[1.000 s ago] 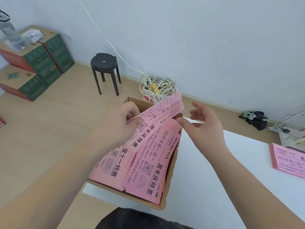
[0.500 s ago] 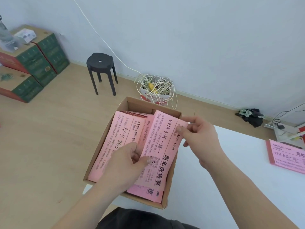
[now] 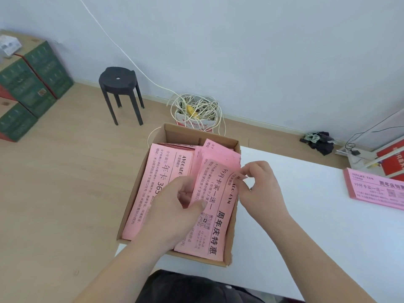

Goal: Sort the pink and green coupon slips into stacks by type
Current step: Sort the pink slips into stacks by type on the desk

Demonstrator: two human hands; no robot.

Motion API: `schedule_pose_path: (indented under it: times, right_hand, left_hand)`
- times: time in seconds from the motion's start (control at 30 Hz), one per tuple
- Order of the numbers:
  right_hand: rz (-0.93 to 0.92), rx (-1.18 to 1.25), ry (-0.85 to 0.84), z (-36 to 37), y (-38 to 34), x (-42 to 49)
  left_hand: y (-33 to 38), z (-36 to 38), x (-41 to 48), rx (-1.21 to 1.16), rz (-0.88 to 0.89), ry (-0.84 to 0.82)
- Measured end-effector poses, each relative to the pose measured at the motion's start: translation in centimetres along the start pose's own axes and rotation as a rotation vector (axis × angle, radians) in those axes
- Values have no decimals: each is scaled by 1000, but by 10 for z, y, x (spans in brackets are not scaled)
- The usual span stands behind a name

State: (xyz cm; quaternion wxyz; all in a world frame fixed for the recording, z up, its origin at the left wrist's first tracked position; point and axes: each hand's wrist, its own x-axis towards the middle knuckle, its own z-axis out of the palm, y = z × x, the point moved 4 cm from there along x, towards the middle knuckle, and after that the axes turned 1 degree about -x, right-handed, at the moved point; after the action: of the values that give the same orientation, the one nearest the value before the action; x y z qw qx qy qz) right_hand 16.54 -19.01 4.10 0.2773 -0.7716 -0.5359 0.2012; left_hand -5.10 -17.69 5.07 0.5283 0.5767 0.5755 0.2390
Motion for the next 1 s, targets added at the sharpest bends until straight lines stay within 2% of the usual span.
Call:
schedule_pose_path:
  times: [0.17, 0.27, 0.4, 0.53, 0.63, 0.73, 0.77, 0.9, 1.0]
  right_hand:
    - [-17, 2, -7, -6, -5, -4]
    - [-4, 89, -47, -11, -13, -8]
    - [-59, 144, 26, -12, -11, -15]
    - [-83, 156, 70, -10, -8, -19]
    - [-48, 136, 20, -9, -9, -16]
    - [8, 74, -81, -8, -14, -7]
    - [3, 51, -90, -8, -17, -3]
    - [-63, -165, -77, -3, -25, 9]
    - [-87, -250, -94, 3, -26, 12]
  left_hand:
    - [3, 1, -8, 60, 115, -41]
    - [3, 7, -20, 214, 297, -76]
    - [-2, 10, -27, 486, 540, -79]
    - [-7, 8, -25, 523, 573, -69]
    - [-3, 3, -21, 432, 478, -48]
    - [-2, -5, -6, 179, 131, -90]
    - [-2, -5, 1, 150, 82, -106]
    - [-1, 0, 12, 249, 58, -140]
    - [0, 3, 14, 114, 20, -118]
